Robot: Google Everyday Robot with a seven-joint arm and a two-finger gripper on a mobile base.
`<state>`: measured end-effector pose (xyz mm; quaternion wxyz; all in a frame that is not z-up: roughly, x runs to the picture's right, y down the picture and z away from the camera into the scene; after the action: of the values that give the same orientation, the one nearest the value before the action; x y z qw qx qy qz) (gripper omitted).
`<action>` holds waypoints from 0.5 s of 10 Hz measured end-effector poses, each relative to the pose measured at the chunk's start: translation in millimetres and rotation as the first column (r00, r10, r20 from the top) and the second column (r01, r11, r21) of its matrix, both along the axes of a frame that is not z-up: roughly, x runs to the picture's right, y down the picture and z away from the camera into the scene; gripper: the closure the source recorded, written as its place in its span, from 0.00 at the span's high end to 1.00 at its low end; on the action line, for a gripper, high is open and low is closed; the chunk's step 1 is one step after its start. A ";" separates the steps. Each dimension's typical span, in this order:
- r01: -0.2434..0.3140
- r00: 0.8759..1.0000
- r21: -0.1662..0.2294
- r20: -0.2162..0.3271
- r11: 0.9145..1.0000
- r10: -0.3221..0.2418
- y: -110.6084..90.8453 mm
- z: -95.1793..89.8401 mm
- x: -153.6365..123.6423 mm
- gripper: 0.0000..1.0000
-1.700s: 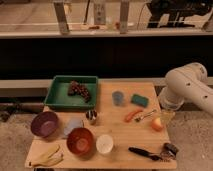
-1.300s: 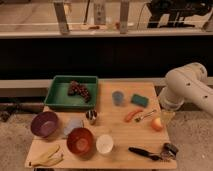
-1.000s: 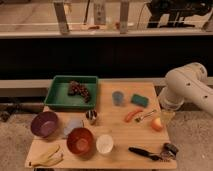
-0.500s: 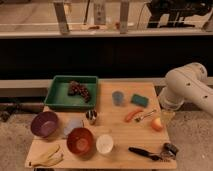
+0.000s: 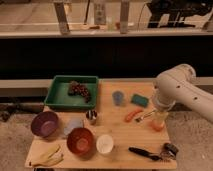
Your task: Place banana in tray
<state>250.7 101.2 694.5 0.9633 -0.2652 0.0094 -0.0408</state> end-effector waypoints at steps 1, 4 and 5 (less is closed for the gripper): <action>0.015 1.000 0.004 0.008 1.000 -0.015 -1.0 2.1 -4.1 0.80; 0.043 0.999 0.000 0.024 0.999 -0.043 1.9 -1.4 -14.8 0.80; 0.059 0.998 -0.002 0.037 0.998 -0.059 3.1 -1.9 -29.1 0.80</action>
<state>221.5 104.3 692.6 0.9612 -0.2657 -0.0006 -0.0739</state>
